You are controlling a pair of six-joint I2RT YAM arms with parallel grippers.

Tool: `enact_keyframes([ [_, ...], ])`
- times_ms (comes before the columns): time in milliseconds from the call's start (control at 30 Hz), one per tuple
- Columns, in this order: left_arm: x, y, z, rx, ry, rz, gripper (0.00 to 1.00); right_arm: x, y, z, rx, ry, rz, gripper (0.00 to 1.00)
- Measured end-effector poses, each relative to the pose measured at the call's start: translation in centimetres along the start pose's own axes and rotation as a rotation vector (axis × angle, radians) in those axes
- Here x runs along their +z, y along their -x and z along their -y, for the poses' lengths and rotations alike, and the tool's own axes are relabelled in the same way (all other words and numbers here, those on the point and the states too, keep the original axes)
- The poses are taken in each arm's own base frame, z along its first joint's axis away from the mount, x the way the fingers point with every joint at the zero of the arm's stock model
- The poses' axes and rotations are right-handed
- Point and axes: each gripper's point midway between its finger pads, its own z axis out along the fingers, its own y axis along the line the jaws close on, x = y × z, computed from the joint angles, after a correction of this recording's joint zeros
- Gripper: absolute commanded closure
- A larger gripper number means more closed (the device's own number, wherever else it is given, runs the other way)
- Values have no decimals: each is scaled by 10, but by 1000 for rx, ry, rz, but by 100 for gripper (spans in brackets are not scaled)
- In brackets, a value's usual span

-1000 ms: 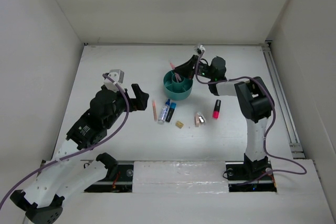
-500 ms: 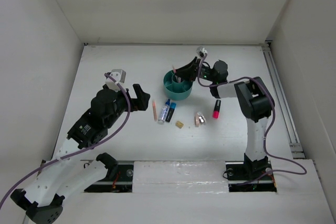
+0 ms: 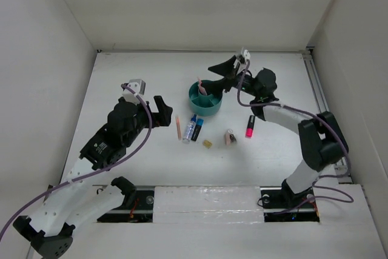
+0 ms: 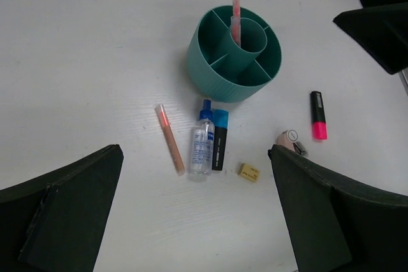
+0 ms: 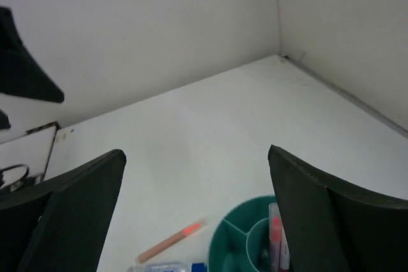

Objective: Sort the stationery into containers
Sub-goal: Grab a piece of stationery with the right arm

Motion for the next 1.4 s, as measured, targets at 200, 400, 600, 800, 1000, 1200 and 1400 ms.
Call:
enact_keyframes([
  [200, 2, 2, -16, -38, 95, 21, 0, 64, 29, -35, -65, -246, -73, 0],
  [400, -8, 0, -61, -133, 362, 62, 0, 102, -28, -60, 58, -477, -320, 0],
  [600, -45, 18, -88, -251, 477, 203, 0, 65, -148, -36, 120, -749, -675, 20],
  [800, -57, 29, -91, -288, 479, 262, 0, 36, -218, -22, 138, -876, -883, 24],
  [1000, -46, 22, -89, -264, 489, 219, 0, 41, -235, -13, 146, -911, -915, 33],
  [1200, -49, 25, -88, -268, 474, 228, 0, 40, -248, -11, 157, -921, -937, 42],
  [1400, -50, 25, -87, -265, 467, 231, 0, 38, -264, -15, 168, -915, -966, 54],
])
